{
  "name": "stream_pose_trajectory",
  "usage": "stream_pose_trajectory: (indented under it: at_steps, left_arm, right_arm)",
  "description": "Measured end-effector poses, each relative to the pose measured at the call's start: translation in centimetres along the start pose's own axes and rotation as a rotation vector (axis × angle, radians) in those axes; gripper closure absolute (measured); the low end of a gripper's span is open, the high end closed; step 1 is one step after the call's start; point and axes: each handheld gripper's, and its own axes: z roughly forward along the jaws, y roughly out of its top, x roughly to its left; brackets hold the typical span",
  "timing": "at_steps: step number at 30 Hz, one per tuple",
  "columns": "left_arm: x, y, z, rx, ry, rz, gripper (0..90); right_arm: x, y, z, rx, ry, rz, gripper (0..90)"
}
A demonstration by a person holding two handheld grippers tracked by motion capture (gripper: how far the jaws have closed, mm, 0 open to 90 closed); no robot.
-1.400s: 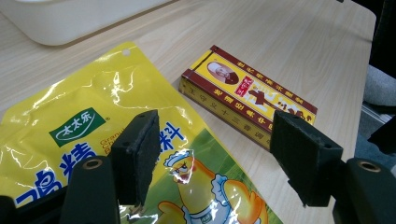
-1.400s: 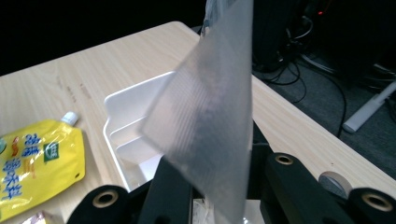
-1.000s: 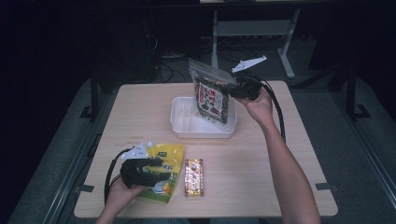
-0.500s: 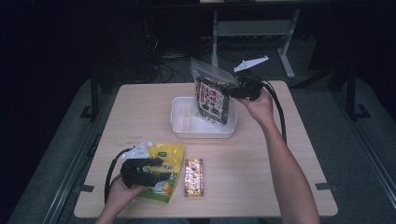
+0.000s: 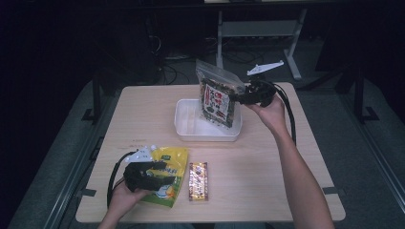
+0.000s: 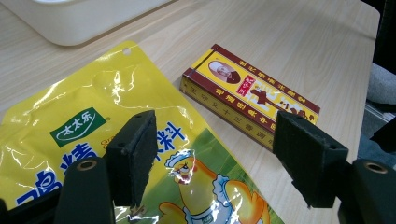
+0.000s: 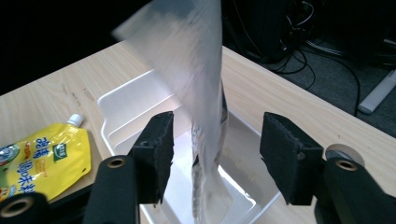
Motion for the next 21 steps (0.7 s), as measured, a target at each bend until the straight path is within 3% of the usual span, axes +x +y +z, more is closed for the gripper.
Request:
stream_pose_trajectory:
  at_steps: [6,21]
  left_arm:
    - [0.0,0.0,0.0,0.005,0.011,0.002,29.7]
    - [0.2,-0.2,-0.1,0.009,0.029,-0.002,29.2]
  right_arm:
    - [0.3,-0.7,-0.9,-0.011,0.016,0.018,38.4]
    - [1.2,-2.6,-3.0,-0.003,0.026,0.035,36.5]
